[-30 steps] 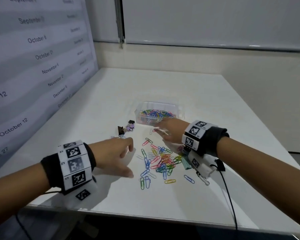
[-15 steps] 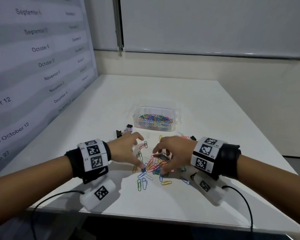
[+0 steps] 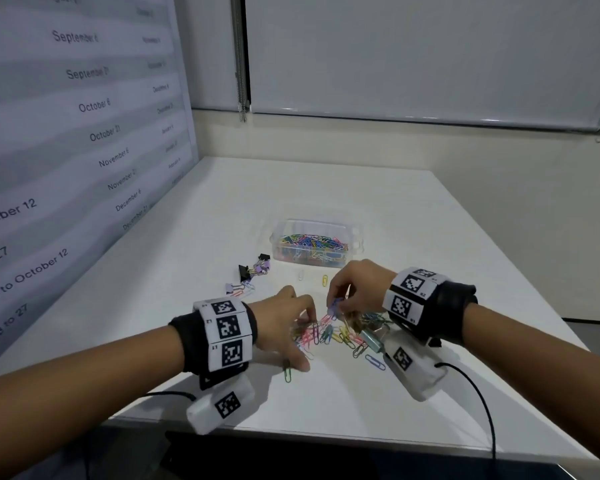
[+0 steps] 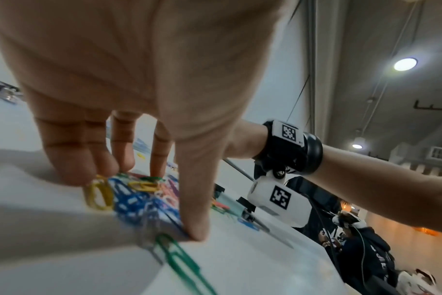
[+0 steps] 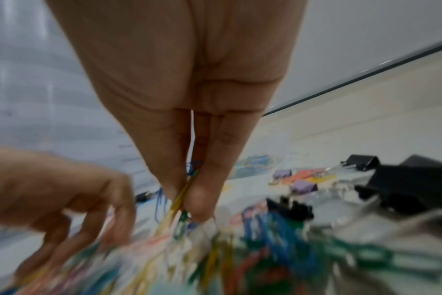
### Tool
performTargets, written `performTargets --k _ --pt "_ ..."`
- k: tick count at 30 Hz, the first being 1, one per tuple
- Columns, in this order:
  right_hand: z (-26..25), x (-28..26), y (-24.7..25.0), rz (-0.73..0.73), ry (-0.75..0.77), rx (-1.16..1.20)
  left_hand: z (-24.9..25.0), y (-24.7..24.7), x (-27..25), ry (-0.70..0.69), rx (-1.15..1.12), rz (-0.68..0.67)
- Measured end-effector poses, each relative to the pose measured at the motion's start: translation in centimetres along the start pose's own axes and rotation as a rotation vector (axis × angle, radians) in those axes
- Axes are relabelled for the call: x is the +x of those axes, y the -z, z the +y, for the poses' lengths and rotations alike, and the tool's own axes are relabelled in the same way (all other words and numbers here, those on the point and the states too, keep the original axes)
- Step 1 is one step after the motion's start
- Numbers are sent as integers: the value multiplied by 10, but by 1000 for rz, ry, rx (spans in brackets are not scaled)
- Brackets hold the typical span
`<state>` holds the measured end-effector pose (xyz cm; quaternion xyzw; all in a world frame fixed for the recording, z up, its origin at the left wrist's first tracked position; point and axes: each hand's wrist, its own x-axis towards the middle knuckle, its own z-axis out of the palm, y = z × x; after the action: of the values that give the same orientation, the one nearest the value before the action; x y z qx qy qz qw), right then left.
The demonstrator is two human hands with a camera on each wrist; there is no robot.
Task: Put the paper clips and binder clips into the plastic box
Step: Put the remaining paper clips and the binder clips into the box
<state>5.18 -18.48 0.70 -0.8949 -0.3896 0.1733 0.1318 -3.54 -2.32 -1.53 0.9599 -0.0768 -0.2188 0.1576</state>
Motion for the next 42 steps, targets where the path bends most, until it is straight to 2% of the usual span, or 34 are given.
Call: performTargets --k 5,9,12,14,20,25,28,30,32,36,40,42 --pt "18 11 27 201 -111 197 -10 12 13 -74 -65 101" --pt "25 26 47 348 -143 351 -17 21 24 -73 -77 48" --pt "28 40 49 498 -177 419 -24 32 33 -44 -228 -31" --pt "30 49 45 559 -205 381 -28 43 39 -46 -292 -9" --pt "29 61 26 348 -158 274 -40 78 56 -43 -576 273" --pt "17 54 23 409 -73 87 -48 91 78 15 -610 486" --pt "6 48 19 323 -14 -69 -49 95 88 46 -607 552" --pt "2 47 15 270 -33 -143 -48 96 91 64 -582 555" --pt "3 49 11 291 -57 -161 -47 95 93 74 -536 537" --pt "8 50 12 286 -116 -161 -43 88 82 18 -351 524" --pt "10 45 11 230 -119 -168 -41 78 66 -11 -69 392" --pt "9 40 10 220 -103 -165 -41 74 57 -27 -8 335"
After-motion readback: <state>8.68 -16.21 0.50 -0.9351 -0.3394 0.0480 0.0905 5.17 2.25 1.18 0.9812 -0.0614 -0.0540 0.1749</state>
